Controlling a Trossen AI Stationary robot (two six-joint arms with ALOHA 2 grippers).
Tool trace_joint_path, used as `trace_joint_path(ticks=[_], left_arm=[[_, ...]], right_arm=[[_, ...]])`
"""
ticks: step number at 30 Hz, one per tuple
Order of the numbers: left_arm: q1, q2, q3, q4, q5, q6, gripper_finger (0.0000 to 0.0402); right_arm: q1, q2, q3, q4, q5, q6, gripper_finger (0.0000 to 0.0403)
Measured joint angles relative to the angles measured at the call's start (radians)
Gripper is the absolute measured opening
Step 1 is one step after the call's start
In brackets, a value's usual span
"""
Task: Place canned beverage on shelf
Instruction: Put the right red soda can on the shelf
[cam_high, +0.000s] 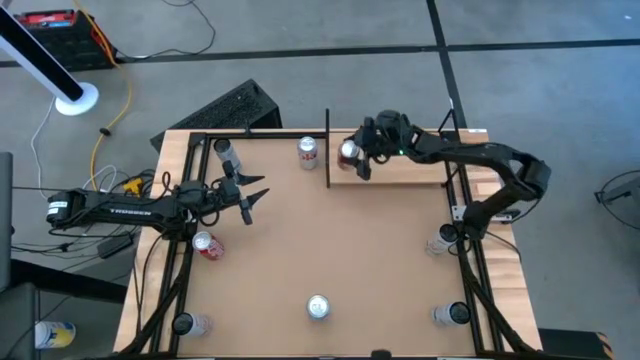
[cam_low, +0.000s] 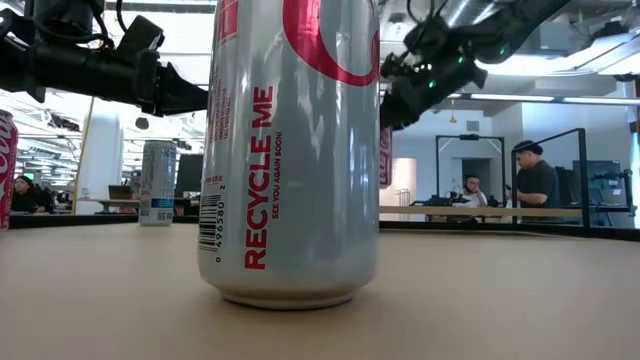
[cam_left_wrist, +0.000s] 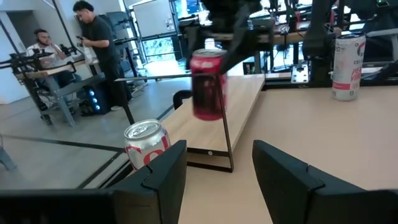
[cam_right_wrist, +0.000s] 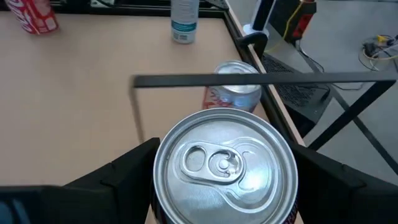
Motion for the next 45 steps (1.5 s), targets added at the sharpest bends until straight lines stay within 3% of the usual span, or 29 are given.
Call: trace_joint_path(ticks=[7,33,39,45], left_arm=[[0.000,0.000,0.000,0.005,0.000,0.005,0.0171],[0.000,0.000,0.000,0.002,0.000,0.000,0.0171],[0.000,0.000,0.000,0.002,0.000,0.000,0.0171],[0.000,0.000,0.000,0.003,0.000,0.000,0.0171]], right_arm=[[-0.054,0.082,0.046,-0.004,-0.107,-0.009,0.0326],[-0.071,0.113,0.068,0.002,-0.107,-0.023,0.0382],[-0.078,0.032,0.088,-0.006,-0.077,-0.059,0.0388],[-0.035,-0.101,0.119,-0.154,-0.079,-0.039,0.0384]])
